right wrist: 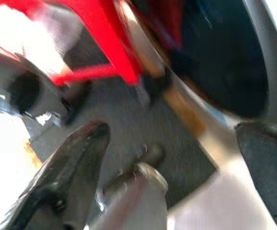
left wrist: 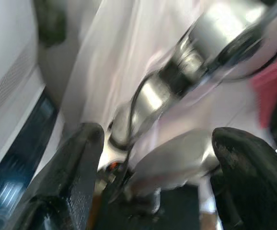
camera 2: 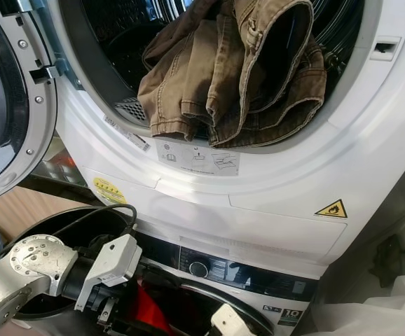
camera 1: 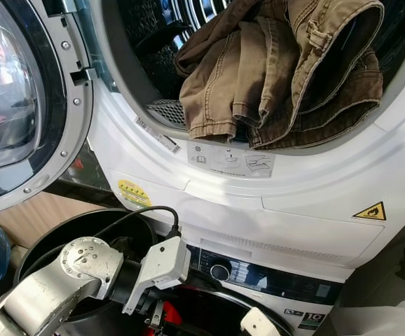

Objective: Clothes washing

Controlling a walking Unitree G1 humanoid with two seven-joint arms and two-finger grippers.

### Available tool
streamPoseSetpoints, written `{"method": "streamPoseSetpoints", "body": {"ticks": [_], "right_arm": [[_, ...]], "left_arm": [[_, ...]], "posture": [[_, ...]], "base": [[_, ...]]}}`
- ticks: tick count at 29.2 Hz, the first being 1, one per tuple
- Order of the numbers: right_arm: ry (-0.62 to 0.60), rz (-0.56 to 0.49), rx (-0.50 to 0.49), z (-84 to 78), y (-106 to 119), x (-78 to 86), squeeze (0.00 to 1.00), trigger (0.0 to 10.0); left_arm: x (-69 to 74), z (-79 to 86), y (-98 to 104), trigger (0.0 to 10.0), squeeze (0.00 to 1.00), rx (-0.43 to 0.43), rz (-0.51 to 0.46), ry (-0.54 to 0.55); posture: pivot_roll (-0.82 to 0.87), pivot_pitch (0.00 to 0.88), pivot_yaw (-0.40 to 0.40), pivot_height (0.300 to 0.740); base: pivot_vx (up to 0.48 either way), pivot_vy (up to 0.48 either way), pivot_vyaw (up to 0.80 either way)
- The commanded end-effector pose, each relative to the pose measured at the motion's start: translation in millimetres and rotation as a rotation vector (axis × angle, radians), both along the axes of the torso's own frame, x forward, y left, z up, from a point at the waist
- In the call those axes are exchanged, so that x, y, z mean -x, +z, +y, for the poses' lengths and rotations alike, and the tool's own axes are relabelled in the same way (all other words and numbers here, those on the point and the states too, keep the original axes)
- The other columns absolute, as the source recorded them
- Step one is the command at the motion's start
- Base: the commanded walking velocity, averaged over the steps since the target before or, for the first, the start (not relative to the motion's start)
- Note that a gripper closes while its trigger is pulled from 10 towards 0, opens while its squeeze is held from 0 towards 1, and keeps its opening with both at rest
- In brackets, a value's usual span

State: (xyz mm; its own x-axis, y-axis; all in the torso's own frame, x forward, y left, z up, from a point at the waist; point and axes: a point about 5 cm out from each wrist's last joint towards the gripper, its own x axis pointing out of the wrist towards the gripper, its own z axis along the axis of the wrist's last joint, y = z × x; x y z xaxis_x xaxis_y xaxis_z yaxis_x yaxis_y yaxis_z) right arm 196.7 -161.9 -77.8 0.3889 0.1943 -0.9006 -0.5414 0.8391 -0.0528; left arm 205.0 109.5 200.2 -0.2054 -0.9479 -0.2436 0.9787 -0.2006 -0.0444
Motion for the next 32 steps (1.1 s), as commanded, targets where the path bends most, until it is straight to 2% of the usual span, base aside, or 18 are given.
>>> {"method": "streamPoseSetpoints", "body": {"ticks": [1,3,6,10,12,13,15,16,17,18,20,21,23,24,28,32], "right_arm": [[-0.044,0.043,0.029,-1.4,-7.9,13.7,0.0,10.0],[-0.029,0.064,0.088,-3.4,-14.5,26.7,0.0,10.0],[-0.122,0.112,0.075,-1.3,-21.9,43.0,0.0,10.0],[-0.14,0.115,0.094,1.6,-24.8,49.0,0.0,10.0],[-0.108,0.12,0.113,4.5,-26.3,52.5,0.0,10.0],[-0.108,0.12,0.113,4.5,-26.3,52.5,0.0,10.0],[-0.078,0.12,0.122,8.1,-27.3,54.8,0.0,10.0],[-0.078,0.12,0.122,8.1,-27.3,54.8,0.0,10.0],[-0.066,0.116,0.126,9.4,-27.5,55.0,0.0,10.0],[-0.057,0.115,0.127,10.6,-27.7,55.4,0.0,10.0],[-0.049,0.112,0.127,11.1,-27.7,55.6,0.0,10.0],[-0.049,0.109,0.133,10.8,-28.0,56.2,0.0,10.0],[-0.05,0.11,0.135,10.3,-28.3,57.0,0.0,10.0],[-0.045,0.118,0.14,9.4,-29.1,59.6,0.0,10.0],[-0.021,0.127,0.145,9.6,-30.4,63.4,0.0,10.0],[-0.013,0.131,0.141,11.3,-31.2,65.8,0.0,10.0]], "left_arm": [[2.9,3.5,19.0,10.0,0.0,0.042,-0.017,-0.044],[3.2,9.4,30.6,10.0,0.0,0.073,-0.009,-0.069],[-5.2,9.8,50.9,10.0,0.0,0.143,-0.08,-0.031],[-9.8,5.2,58.2,10.0,0.0,0.118,-0.182,-0.012],[-14.2,-4.1,63.1,10.0,0.0,0.087,-0.303,-0.004],[-14.2,-4.1,63.1,10.0,0.0,0.087,-0.303,-0.004],[-21.3,-12.7,65.0,10.0,0.0,0.063,-0.473,0.018],[-21.3,-12.7,65.0,10.0,0.0,0.063,-0.473,0.018],[-27.9,-14.2,64.1,10.0,0.0,0.032,-0.604,0.038],[-34.2,-15.3,66.4,10.0,0.0,0.044,-0.682,0.081],[-37.0,-15.2,68.5,10.0,0.0,0.062,-0.702,0.1],[-45.6,-15.9,76.2,10.0,0.0,0.119,-0.785,0.167],[-47.3,-15.9,77.9,10.0,0.0,0.137,-0.793,0.174],[-51.0,-17.5,81.3,10.0,0.0,0.178,-0.854,0.191],[-53.2,-20.5,83.3,10.0,0.0,0.245,-0.88,0.192],[-68.9,-20.9,89.6,10.0,0.0,0.311,-0.974,0.243]], "posture": [[0.03,0.034,0.097,0.74],[0.03,0.036,0.102,0.74],[0.03,0.041,0.104,0.74],[0.04,0.04,0.105,0.74],[0.03,0.038,0.105,0.74],[0.03,0.038,0.105,0.74],[0.03,0.035,0.11,0.74],[0.03,0.035,0.11,0.74],[0.03,0.03,0.113,0.74],[0.02,0.028,0.115,0.74],[0.02,0.027,0.115,0.74],[0.02,0.021,0.114,0.74],[0.02,0.019,0.114,0.74],[0.02,0.014,0.111,0.74],[0.01,0.009,0.111,0.74],[0.0,0.014,0.113,0.74]], "base": [[0.0,0.0,0.0],[0.0,0.0,0.0],[0.0,0.0,0.0],[0.0,0.0,0.0],[0.0,0.0,0.0],[0.0,0.0,0.0],[0.0,0.0,0.0],[0.0,0.0,0.0],[0.0,0.0,0.0],[0.0,0.0,0.0],[0.0,0.0,0.0],[0.0,0.0,0.0],[0.0,0.0,0.0],[0.0,0.0,0.0],[0.0,0.0,0.0],[0.0,0.0,0.0]]}}
